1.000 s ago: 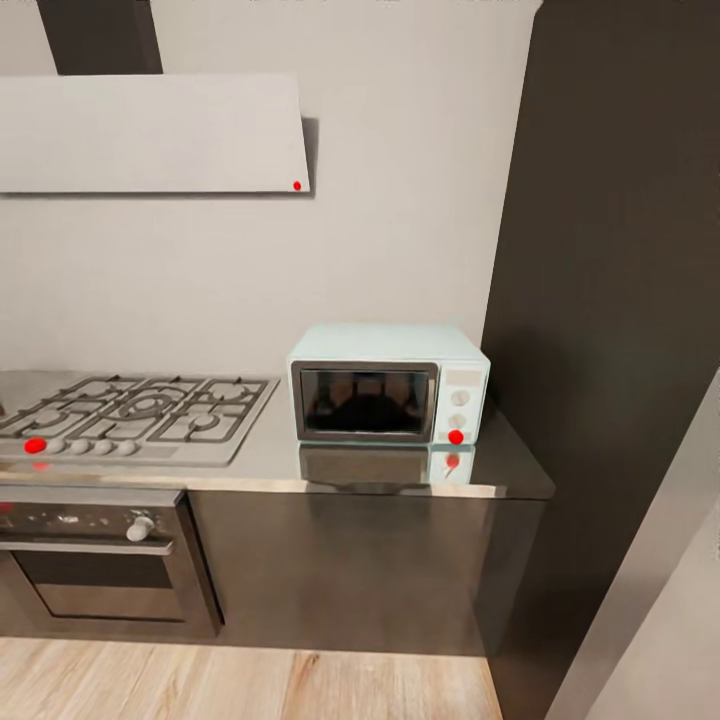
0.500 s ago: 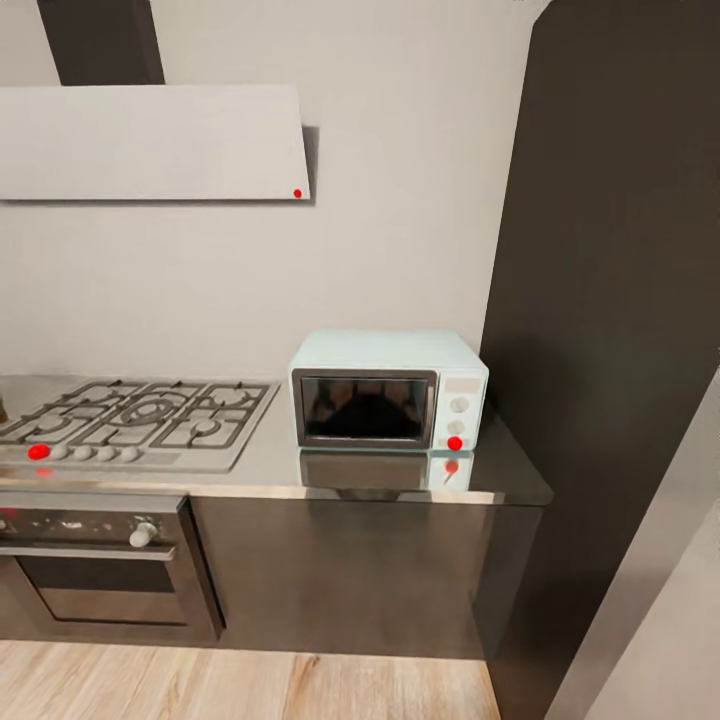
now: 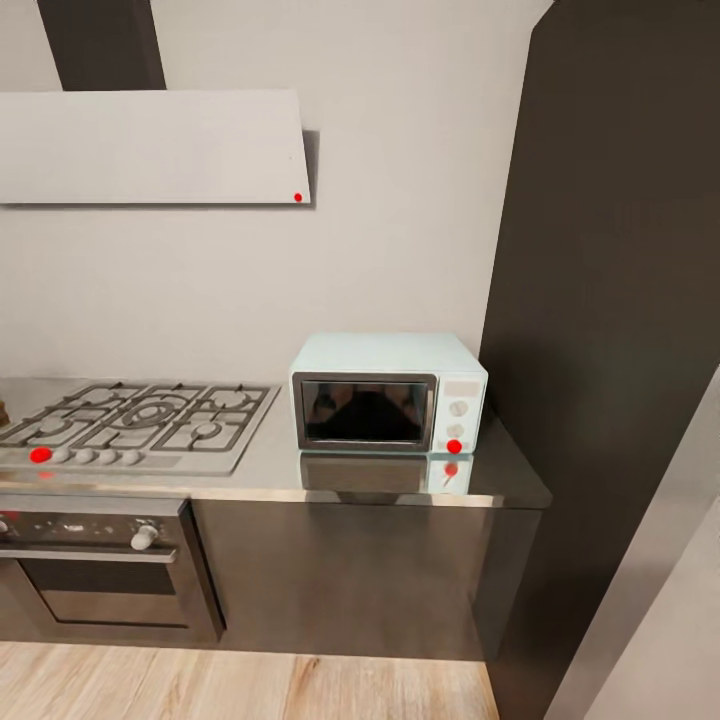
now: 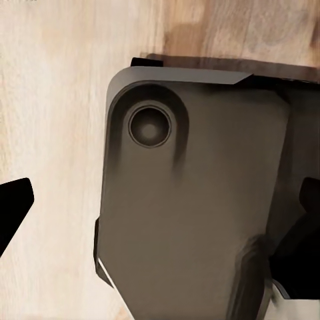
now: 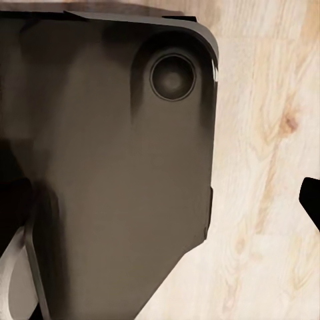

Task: In the kitchen, take the popcorn bag from the countertop, put it into the microwave, and heat it until the popcorn is cooked so the cooked popcorn ends up inside the bag.

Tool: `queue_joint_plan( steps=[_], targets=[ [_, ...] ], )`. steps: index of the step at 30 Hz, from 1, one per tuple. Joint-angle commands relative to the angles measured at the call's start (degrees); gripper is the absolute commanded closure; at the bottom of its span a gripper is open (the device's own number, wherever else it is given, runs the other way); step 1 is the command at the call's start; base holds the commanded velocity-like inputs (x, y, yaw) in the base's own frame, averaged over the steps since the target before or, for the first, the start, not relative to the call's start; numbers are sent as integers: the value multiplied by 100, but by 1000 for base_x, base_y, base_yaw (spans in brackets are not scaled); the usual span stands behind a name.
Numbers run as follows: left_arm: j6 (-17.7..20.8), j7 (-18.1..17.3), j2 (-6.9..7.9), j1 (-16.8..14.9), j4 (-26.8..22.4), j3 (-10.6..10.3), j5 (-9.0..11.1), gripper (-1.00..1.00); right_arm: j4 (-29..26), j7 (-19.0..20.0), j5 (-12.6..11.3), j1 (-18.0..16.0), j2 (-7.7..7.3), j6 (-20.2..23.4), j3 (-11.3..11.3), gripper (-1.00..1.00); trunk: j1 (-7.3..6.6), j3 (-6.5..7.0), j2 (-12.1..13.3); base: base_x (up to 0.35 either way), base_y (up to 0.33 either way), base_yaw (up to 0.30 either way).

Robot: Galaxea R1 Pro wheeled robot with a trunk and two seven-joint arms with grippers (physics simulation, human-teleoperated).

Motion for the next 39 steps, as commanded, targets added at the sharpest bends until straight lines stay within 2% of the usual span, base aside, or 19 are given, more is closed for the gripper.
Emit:
queue_joint_plan(
  steps=[1,21,28,31,34,36,38,39],
  targets=[
    [-12,2,-2,-1,-1,9,56,-100,3,2,3,-2,1,-18,2,-100,0,-6,-4,0,0,0],
    [-3,-50,-2,-1,7,8,38,-100,2,-3,10,-2,-1,-18,12,-100,0,-6,-4,0,0,0],
    [-10,-50,-5,-1,20,0,39,-100,-78,10,43,-2,-72,-12,11,-100,0,-6,-4,0,0,0],
    [-12,-50,-2,-1,17,-1,38,-100,-694,30,50,-2,-83,34,13,-100,0,-6,-4,0,0,0],
    [-12,-50,-3,-1,16,-1,38,-100,-1680,38,49,-2,-93,356,17,-100,0,-6,-4,0,0,0],
    [-12,-50,-4,-1,16,-1,38,-100,-2657,39,53,-2,-97,983,11,-100,0,-6,-4,0,0,0],
    [-12,-50,-2,-1,16,-1,41,-100,-3889,27,61,-2,-89,1665,0,-100,0,-6,-4,0,0,0],
    [-12,-50,-2,-1,16,-1,43,-100,-4296,-9,63,-2,-86,1898,-6,-100,0,-6,-4,0,0,0]
  ],
)
